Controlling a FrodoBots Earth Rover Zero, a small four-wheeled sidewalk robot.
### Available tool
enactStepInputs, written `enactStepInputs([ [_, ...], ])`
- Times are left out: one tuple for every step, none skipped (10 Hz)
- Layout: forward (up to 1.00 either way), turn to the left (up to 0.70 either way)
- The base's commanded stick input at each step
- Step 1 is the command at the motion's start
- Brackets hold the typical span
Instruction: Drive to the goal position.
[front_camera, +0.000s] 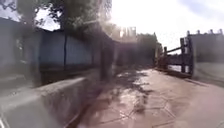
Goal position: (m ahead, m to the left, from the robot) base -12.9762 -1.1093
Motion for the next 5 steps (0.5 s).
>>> enactStepInputs([
  [0.0,-0.7],
  [0.0,-0.7],
  [0.0,-0.7],
  [0.0,-0.7],
  [0.0,-0.7],
])
